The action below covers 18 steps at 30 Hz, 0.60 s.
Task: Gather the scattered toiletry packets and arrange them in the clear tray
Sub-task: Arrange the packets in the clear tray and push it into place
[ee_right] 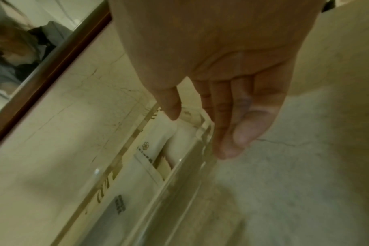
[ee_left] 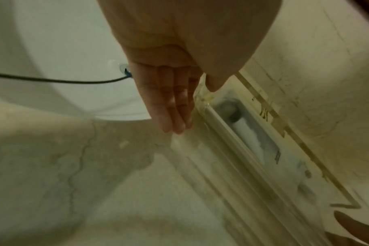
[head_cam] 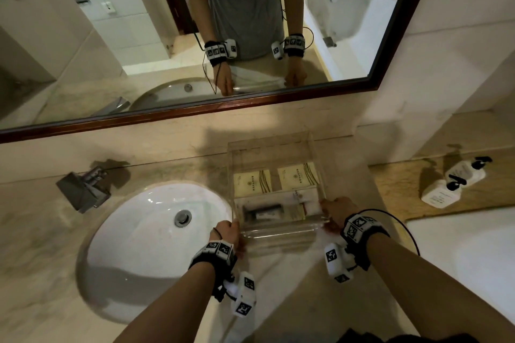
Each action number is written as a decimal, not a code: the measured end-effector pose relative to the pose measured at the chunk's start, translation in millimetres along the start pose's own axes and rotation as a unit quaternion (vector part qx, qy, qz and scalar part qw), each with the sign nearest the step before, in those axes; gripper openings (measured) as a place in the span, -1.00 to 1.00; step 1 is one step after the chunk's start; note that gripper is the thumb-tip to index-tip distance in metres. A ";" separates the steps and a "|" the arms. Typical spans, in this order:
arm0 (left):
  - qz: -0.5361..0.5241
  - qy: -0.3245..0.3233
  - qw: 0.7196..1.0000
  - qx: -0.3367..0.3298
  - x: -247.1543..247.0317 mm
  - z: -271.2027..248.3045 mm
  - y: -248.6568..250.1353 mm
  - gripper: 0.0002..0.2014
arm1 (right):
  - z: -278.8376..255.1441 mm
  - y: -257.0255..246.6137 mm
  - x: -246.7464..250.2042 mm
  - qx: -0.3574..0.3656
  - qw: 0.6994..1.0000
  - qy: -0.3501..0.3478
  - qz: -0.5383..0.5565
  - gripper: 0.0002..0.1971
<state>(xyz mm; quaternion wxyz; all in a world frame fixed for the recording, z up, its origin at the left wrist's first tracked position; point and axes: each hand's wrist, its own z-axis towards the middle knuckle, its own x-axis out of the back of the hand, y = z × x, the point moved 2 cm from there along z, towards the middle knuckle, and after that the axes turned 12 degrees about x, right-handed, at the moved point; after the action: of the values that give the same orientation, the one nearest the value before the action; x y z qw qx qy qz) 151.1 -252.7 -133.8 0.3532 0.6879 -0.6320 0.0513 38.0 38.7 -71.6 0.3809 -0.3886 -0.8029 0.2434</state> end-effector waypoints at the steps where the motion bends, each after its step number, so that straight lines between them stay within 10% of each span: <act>1: -0.016 -0.005 1.000 0.005 5.6 -32.3 12.6 -0.49 | -1.2 -0.8 -0.5 -0.004 0.999 0.006 0.040 -0.75; 18: -0.233 -0.072 0.962 0.119 10.5 -44.2 54.3 -0.60 | 2.7 -19.1 3.6 -0.036 0.969 0.060 0.237 -0.85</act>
<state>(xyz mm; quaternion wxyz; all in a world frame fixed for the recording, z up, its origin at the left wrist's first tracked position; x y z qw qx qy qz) 120.5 -234.5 -72.6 0.2248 0.8551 -0.4671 -0.0071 26.0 30.2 -58.6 0.3458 -0.5950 -0.6720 0.2735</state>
